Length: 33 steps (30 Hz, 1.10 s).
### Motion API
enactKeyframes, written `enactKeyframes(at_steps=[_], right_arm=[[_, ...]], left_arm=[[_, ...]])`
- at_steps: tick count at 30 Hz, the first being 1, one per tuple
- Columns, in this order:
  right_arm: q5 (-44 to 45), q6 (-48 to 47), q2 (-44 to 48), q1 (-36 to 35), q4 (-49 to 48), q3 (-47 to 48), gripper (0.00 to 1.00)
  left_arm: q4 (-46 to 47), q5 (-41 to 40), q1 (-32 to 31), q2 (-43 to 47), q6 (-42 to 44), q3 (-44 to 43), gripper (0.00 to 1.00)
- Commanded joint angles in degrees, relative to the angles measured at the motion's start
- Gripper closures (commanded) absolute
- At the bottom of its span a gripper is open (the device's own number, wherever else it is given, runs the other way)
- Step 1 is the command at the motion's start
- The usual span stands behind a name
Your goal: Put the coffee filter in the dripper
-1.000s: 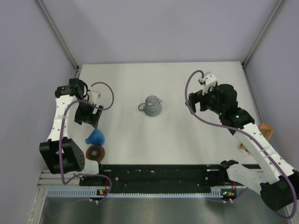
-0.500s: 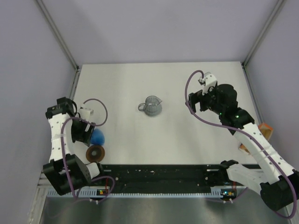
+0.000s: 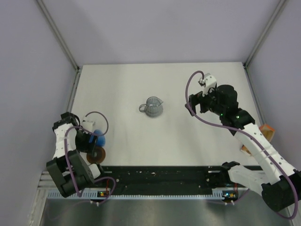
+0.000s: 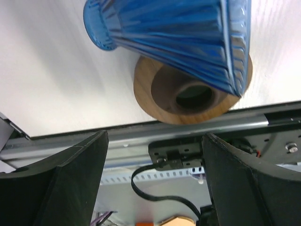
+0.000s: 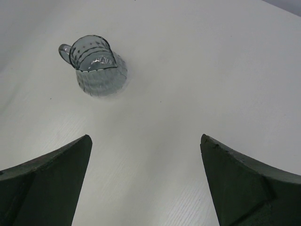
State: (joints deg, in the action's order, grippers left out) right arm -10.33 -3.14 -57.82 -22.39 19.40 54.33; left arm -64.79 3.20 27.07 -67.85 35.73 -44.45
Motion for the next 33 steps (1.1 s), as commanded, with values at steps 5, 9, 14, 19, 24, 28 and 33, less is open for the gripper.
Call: enactKeyframes(at_steps=[5,9,14,19,24,28,33], right_arm=[[-1.7,1.0,-2.5,0.0,2.5,7.5,0.01],[-1.0,1.1,-2.0,-0.1,3.4,8.8,0.01],[-1.1,1.7,-2.1,-0.1,3.5,9.7,0.01],[-1.0,2.3,-2.0,0.0,3.4,9.7,0.01],[-0.6,1.6,-1.2,-0.2,3.9,9.8,0.01],[-0.1,1.1,-0.8,0.0,4.2,9.9,0.01],[-0.1,1.0,-0.5,-0.1,4.2,9.7,0.01]], left_arm=[[11.6,1.4,0.4,-5.0,-2.5,3.0,0.22],[15.3,1.5,-1.0,-6.3,-3.6,6.1,0.25],[20.1,0.8,-2.3,-10.1,-6.0,7.7,0.41],[22.3,-2.6,-6.0,-11.4,-7.2,8.2,0.54],[23.1,-6.5,-5.9,-10.6,-7.3,8.9,0.85],[20.5,-6.5,-5.5,-9.1,-7.1,6.1,1.0],[14.0,-4.5,-5.1,-3.8,-6.5,0.7,1.0]])
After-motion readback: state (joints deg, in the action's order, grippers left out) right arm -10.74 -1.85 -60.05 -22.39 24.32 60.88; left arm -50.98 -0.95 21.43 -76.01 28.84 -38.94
